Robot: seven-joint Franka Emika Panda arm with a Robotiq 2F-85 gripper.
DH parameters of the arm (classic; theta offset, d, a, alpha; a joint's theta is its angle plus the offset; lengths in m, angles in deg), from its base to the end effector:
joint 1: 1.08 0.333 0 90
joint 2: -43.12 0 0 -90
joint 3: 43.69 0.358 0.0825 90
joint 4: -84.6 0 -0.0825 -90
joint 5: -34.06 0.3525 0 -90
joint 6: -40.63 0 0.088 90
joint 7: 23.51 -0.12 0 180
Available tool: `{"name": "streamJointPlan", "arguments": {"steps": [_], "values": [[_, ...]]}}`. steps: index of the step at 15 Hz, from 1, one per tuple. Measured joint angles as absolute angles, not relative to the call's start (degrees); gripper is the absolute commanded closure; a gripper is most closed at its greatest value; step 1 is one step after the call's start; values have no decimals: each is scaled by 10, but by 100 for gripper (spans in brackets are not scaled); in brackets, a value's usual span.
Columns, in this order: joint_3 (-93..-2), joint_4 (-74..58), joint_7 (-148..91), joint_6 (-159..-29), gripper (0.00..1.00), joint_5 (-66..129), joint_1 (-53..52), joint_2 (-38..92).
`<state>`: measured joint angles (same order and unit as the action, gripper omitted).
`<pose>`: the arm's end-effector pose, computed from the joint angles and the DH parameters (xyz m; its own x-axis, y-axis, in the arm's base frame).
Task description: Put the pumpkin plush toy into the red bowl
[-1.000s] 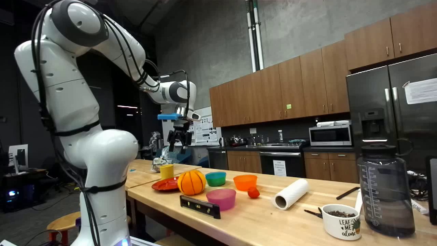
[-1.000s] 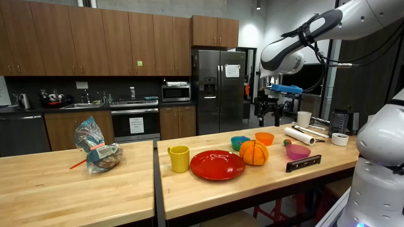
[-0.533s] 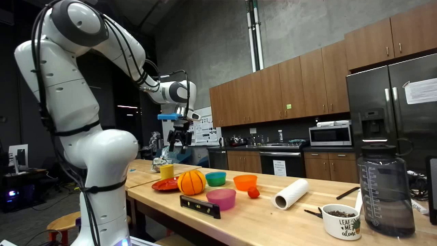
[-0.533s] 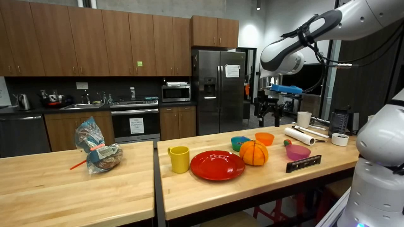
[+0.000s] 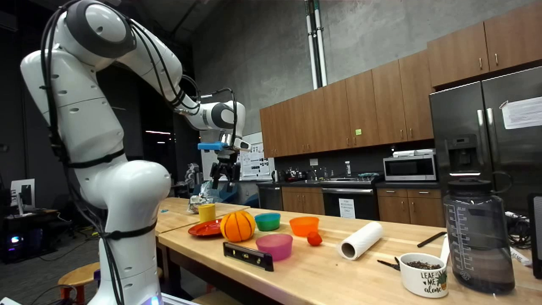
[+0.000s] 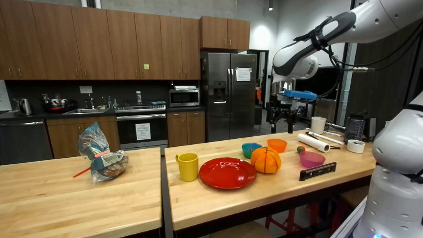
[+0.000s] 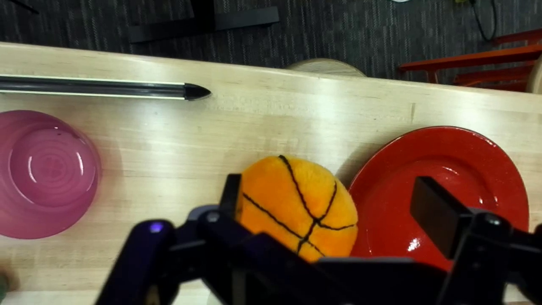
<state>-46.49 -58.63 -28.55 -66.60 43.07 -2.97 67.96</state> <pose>0.3374 -0.0149 0.4638 0.9561 -0.2031 -0.2112 -0.2353 -0.9618 -0.1400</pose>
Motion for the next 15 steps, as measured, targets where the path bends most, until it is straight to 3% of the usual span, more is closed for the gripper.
{"name": "streamJointPlan", "arguments": {"steps": [15], "values": [[-525,-543,-219,-774,0,386,-91,527]]}}
